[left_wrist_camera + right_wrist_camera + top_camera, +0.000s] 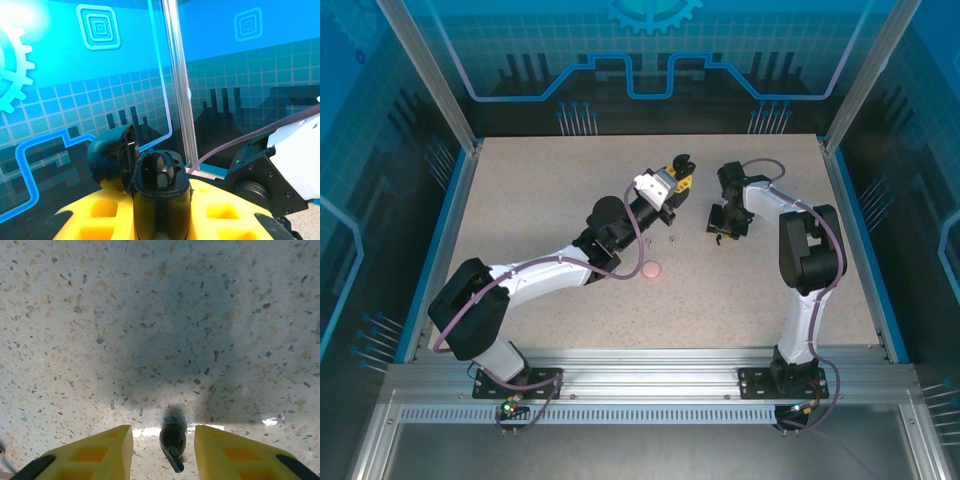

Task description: Insert the wireless bluetooth earbuds into the charging case

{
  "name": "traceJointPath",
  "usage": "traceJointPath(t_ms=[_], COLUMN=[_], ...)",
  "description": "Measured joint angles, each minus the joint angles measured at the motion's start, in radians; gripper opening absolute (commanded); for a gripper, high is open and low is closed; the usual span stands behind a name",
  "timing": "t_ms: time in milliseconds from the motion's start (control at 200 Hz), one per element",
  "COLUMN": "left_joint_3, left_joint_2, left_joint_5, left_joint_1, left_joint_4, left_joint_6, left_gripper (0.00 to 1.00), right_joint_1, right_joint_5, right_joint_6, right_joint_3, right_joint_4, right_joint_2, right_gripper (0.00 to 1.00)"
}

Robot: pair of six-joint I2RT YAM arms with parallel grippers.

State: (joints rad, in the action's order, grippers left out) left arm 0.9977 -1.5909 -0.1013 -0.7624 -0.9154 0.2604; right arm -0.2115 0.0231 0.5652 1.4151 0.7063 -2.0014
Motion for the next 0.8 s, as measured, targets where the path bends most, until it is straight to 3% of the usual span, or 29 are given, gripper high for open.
traceJointPath(t_ms=[800], left_joint_3=[0.0], left_joint_2=[-0.003], left_joint_5=[0.0], left_joint_1=[0.0], left_joint_4=[-0.003], left_joint_6=[-0.018], left_gripper=[0.0], right_joint_1=[-0.034], right_joint_5=[0.06], right_joint_6=[-0.024], right_joint_3=[-0.002], right_joint_4=[0.002], right_joint_2=[-0.023], right_gripper=[0.3])
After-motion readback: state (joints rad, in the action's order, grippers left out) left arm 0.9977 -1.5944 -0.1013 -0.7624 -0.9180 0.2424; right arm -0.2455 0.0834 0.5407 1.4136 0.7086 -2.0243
